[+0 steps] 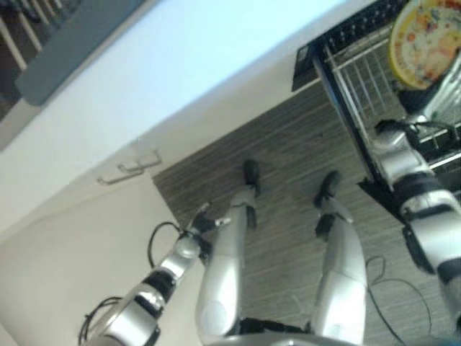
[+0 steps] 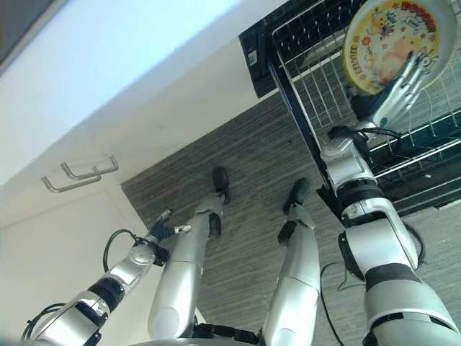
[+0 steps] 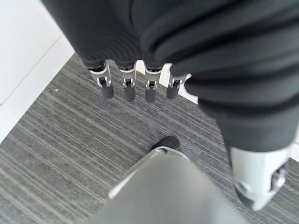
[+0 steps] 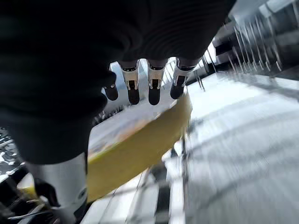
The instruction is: Place the dishes in the dishwasher.
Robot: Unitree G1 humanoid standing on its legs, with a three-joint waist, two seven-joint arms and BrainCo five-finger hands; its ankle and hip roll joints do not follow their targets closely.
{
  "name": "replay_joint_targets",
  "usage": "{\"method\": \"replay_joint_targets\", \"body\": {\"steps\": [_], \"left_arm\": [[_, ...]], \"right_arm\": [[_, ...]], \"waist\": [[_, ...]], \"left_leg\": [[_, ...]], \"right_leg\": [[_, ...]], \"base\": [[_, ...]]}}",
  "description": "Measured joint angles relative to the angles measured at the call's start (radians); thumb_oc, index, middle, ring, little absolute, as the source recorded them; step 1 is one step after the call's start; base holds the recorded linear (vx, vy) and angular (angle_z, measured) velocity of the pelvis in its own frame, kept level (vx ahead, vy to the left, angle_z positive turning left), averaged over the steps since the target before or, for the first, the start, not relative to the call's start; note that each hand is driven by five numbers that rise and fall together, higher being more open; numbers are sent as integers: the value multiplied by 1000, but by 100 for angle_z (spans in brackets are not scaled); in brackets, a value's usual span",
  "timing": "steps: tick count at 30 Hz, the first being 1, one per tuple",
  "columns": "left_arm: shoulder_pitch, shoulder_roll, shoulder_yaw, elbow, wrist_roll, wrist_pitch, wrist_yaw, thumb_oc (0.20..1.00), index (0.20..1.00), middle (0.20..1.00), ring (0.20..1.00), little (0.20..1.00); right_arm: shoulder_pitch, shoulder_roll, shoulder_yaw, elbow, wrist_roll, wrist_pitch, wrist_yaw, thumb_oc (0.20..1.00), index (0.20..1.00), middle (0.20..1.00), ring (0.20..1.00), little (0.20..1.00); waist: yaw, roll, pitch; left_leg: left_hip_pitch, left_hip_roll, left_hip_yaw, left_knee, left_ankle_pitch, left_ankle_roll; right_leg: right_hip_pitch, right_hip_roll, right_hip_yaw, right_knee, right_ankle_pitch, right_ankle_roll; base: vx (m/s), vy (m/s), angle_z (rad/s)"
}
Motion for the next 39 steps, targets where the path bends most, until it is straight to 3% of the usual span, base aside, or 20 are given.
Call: {"method": "replay_joint_targets", "body": {"steps": [1, 4, 6, 12, 15, 23, 26, 28, 30, 32, 34, 39], "left_arm": [[1, 0, 0, -5, 0, 14, -1, 1000, 1000, 1000, 1000, 1000], [9, -5, 22, -6, 0, 34, -5, 1000, 1000, 1000, 1000, 1000], [18, -20, 39, 13, 1, 53, -11, 1000, 1000, 1000, 1000, 1000], [73, -46, 97, 40, 2, 76, -22, 1000, 1000, 1000, 1000, 1000], [117, -64, 115, 91, 4, 87, -23, 1000, 1000, 1000, 1000, 1000], [175, -100, 169, 177, 1, 96, -51, 1000, 1000, 1000, 1000, 1000], [231, -106, 196, 210, 1, 91, -61, 1000, 1000, 1000, 1000, 1000], [276, -118, 235, 245, 2, 91, -63, 1000, 1000, 1000, 1000, 1000], [360, -117, 234, 267, 3, 85, -65, 1000, 1000, 1000, 1000, 1000], [388, -118, 235, 289, 4, 85, -70, 1000, 1000, 1000, 1000, 1000], [426, -122, 243, 294, 5, 85, -75, 1000, 1000, 1000, 1000, 1000], [460, -147, 315, 296, 23, 97, -97, 1000, 1000, 1000, 1000, 1000]], "right_arm": [[11, 16, -6, -22, 40, -54, 59, 1000, 1000, 1000, 1000, 1000], [21, 27, -32, -34, 139, -128, 169, 1000, 1000, 1000, 1000, 1000], [61, 46, -32, -35, 210, -166, 264, 1000, 1000, 1000, 1000, 1000], [189, 154, -33, -99, 331, -233, 415, 1000, 1000, 1000, 1000, 1000], [272, 196, -28, -126, 334, -262, 435, 1000, 1000, 1000, 1000, 1000], [469, 219, -28, -252, 354, -318, 405, 1000, 1000, 1000, 1000, 1000], [571, 248, -28, -303, 370, -346, 405, 1000, 1000, 1000, 1000, 1000], [686, 259, -16, -359, 367, -347, 405, 1000, 1000, 1000, 1000, 1000], [786, 260, 11, -373, 368, -362, 409, 1000, 1000, 1000, 1000, 1000], [832, 255, 7, -372, 369, -366, 415, 1000, 1000, 1000, 1000, 1000], [873, 253, 3, -379, 370, -366, 438, 1000, 1000, 1000, 1000, 1000], [984, 219, -49, -520, 370, -384, 549, 1000, 1000, 1000, 1000, 1000]], "waist": [[-4, 1, -1], [-17, 4, -3], [-20, 3, -3], [-37, 4, -8], [-58, 4, -39], [-105, -3, -52], [-127, -24, -110], [-130, -33, -134], [-137, -56, -253], [-149, -74, -301], [-153, -73, -351], [-167, -65, -387]], "left_leg": [[8, 1, 1, 1, -1, 0], [17, 7, 3, 14, -3, 1], [63, 14, 16, 15, -11, 2], [165, 31, 26, 10, -27, -9], [234, 33, 33, 6, -48, -18], [509, 37, 49, -67, -65, -32], [612, 48, 65, -127, -51, -54], [751, 61, 69, -196, -49, -61], [810, 69, 79, -250, -59, -78], [856, 71, 79, -284, -53, -89], [884, 72, 93, -306, -53, -87], [914, 82, 102, -320, -47, -91]], "right_leg": [[7, 1, 1, 1, 0, 0], [19, 2, 2, 6, 0, 0], [63, 5, 3, 2, 0, 0], [158, 18, 12, -11, -10, 1], [222, 19, 13, -11, -28, 10], [477, 37, 18, -61, -53, 21], [566, 60, 13, -107, -45, 11], [711, 87, -5, -181, -44, 15], [748, 103, -5, -205, -64, 20], [789, 110, -11, -210, -74, 14], [794, 115, -4, -211, -88, 18], [813, 129, -3, -215, -88, 23]], "base": [[-5, 4, -4], [-3, -2, -1], [-6, -19, -8], [-20, -25, -9], [12, -28, -6], [45, -23, -7], [138, -66, -14], [209, -60, -8], [198, -60, -13], [212, -61, -1], [190, -72, -10], [49, -88, -5]]}}
